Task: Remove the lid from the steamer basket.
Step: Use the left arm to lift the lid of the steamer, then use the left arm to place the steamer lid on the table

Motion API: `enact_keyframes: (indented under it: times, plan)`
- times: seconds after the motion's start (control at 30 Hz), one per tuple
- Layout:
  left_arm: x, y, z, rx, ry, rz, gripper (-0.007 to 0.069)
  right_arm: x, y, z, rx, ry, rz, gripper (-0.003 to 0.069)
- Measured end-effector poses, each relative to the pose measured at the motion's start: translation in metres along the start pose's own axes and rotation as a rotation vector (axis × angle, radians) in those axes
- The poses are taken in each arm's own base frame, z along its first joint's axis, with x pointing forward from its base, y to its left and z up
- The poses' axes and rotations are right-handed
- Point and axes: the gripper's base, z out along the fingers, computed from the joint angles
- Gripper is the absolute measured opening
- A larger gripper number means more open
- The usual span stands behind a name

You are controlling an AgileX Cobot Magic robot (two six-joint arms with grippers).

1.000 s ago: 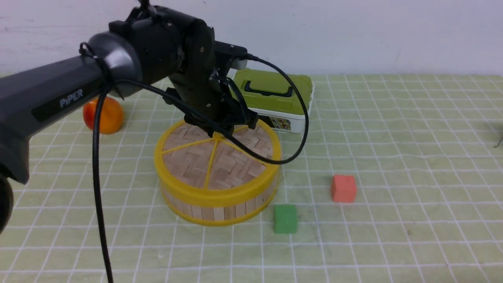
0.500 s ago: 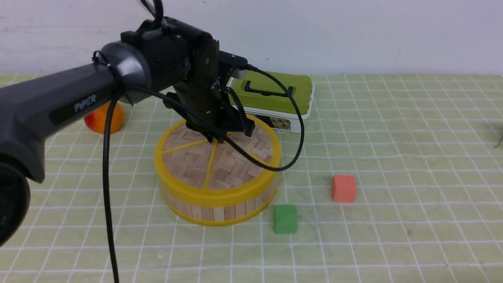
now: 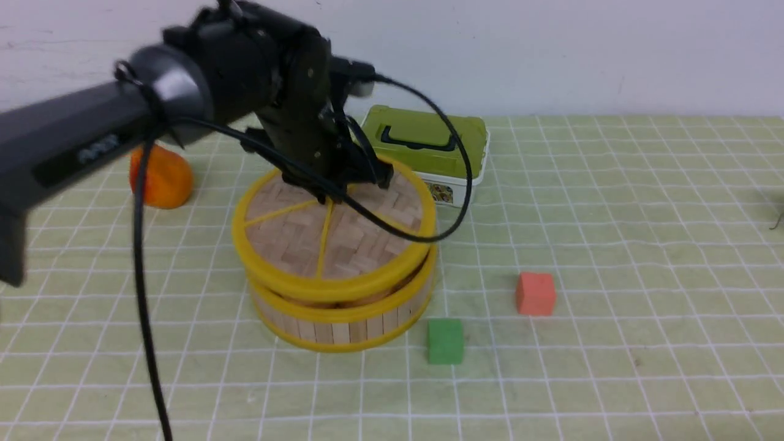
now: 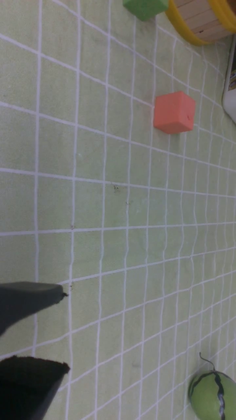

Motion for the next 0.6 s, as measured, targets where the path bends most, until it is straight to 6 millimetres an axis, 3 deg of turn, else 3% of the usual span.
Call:
enact_keyframes:
  times: [0.1,0.2,0.37,0.6]
  plan:
    - [-0.005,0.003,-0.021,-0.004,-0.045,0.001,0.0107,0.0,0.0,0.0,0.0,0.0,0.0,0.0241]
    - [-0.009,0.012,-0.059,-0.045,-0.107,0.019,0.0107,0.0,0.0,0.0,0.0,0.0,0.0,0.0241]
    - [-0.006,0.028,-0.094,-0.163,-0.105,0.048,0.0107,0.0,0.0,0.0,0.0,0.0,0.0,0.0241]
    - [0.006,0.062,-0.122,-0.361,-0.049,-0.017,0.0107,0.0,0.0,0.0,0.0,0.0,0.0,0.0241]
